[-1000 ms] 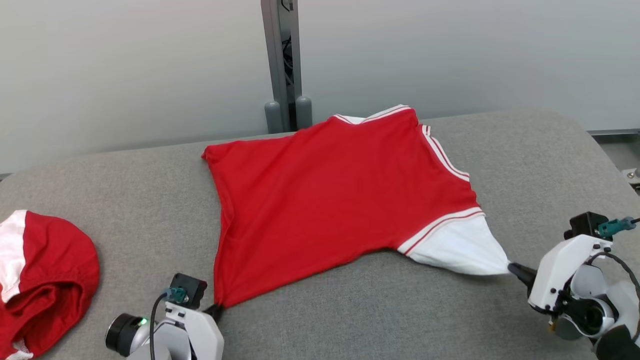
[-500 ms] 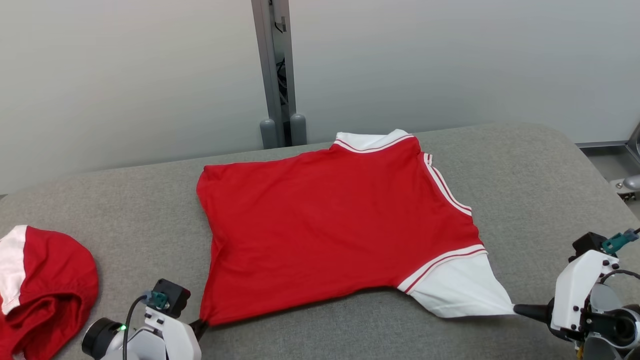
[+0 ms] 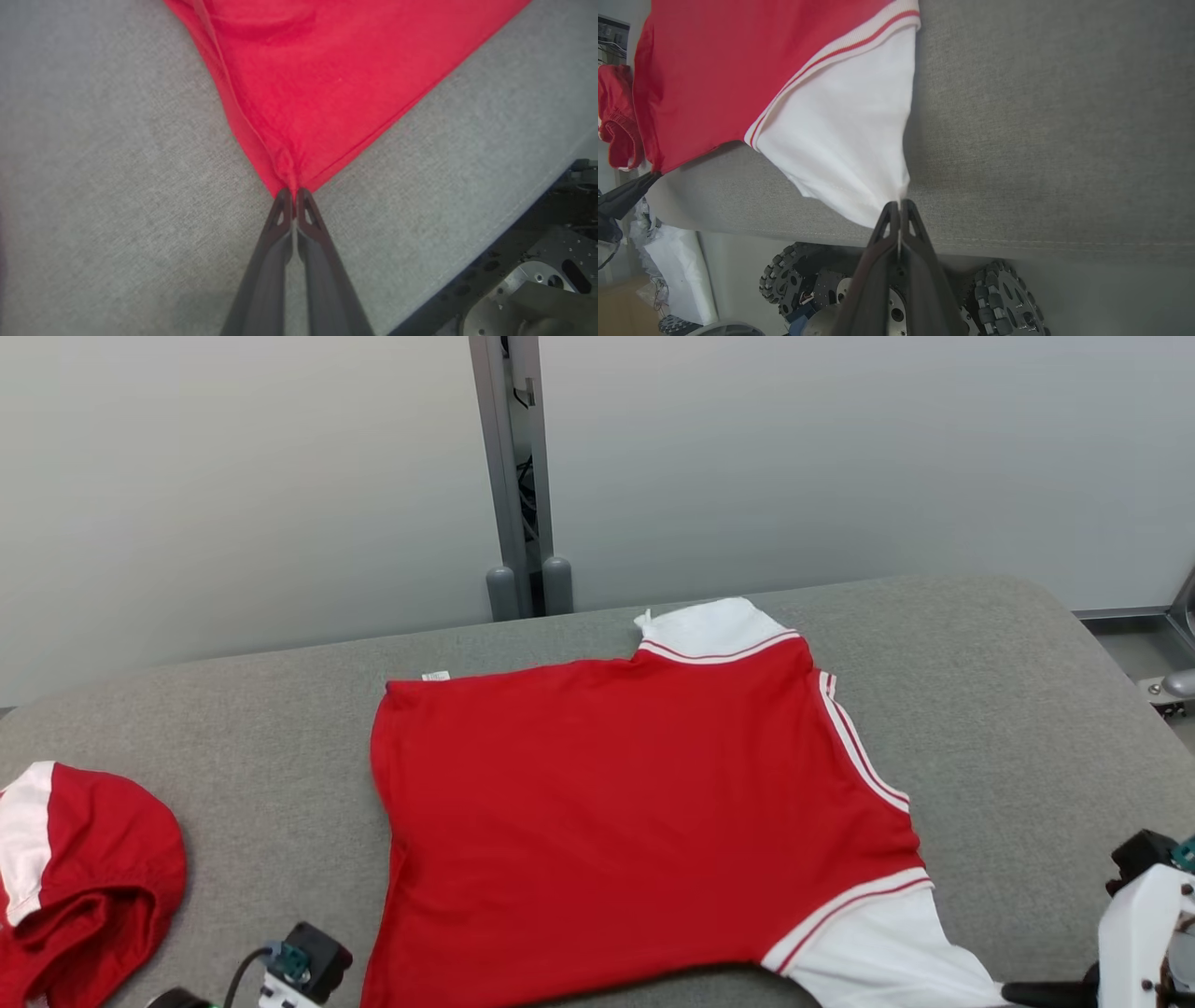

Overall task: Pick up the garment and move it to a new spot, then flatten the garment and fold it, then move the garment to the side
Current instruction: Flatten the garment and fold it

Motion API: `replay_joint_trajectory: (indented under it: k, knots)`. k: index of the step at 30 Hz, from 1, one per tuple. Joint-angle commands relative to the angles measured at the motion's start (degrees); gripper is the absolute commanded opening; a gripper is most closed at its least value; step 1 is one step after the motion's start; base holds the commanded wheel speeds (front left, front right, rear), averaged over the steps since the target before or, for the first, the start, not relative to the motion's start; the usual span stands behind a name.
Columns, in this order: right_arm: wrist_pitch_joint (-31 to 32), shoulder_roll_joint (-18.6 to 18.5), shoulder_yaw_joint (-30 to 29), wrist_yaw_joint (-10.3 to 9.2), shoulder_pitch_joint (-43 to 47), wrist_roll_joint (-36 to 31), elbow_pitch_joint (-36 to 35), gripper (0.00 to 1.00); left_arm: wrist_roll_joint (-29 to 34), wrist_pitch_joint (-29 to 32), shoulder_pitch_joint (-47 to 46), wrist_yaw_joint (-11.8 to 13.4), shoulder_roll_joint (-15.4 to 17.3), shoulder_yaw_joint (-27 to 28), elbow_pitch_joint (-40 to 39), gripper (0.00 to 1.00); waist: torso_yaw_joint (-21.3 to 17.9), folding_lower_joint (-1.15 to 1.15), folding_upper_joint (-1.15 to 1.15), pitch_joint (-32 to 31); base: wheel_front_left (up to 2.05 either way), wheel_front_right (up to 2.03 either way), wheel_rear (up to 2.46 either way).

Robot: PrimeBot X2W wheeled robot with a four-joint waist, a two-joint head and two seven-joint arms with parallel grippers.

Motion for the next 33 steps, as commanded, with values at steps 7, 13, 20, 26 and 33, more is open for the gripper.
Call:
replay_joint_trajectory:
  k: [7, 13, 20, 26, 33]
  knots:
    - [5.4, 2.6, -9.9, 0.03, 9.6, -4.9, -8.5, 0.00, -3.5, 8.2, 5.2, 1.7, 6.5, -0.4, -12.0, 0.00, 0.5, 0.00, 0.00, 0.6, 0.00, 0.00, 0.00]
    - [11.4, 8.9, -20.1, 0.03, 16.7, -10.8, -16.9, 0.00, -5.3, 11.8, 7.8, 3.5, 9.7, -0.5, -19.6, 0.00, 1.0, 0.00, 0.00, 1.1, 0.00, 0.00, 0.00]
    - [20.1, 17.7, -28.3, 0.03, 20.9, -17.9, -26.9, 0.00, -7.2, 14.7, 9.5, 4.6, 11.3, -0.8, -24.0, 0.00, 0.8, 0.00, 0.00, 1.7, 0.00, 0.00, 0.00]
    - [24.5, 23.2, -31.6, 0.03, 19.8, -21.8, -32.3, 0.00, -8.5, 14.2, 9.5, 5.4, 11.2, 0.4, -25.5, 0.00, 0.7, 0.00, 0.00, 1.7, 0.00, 0.00, 0.00]
    - [22.6, 25.1, -32.2, 0.03, 17.3, -23.1, -34.3, 0.00, -11.4, 12.0, 9.5, 6.5, 9.8, 2.8, -25.9, 0.00, 0.8, 0.00, 0.00, 1.8, 0.00, 0.00, 0.00]
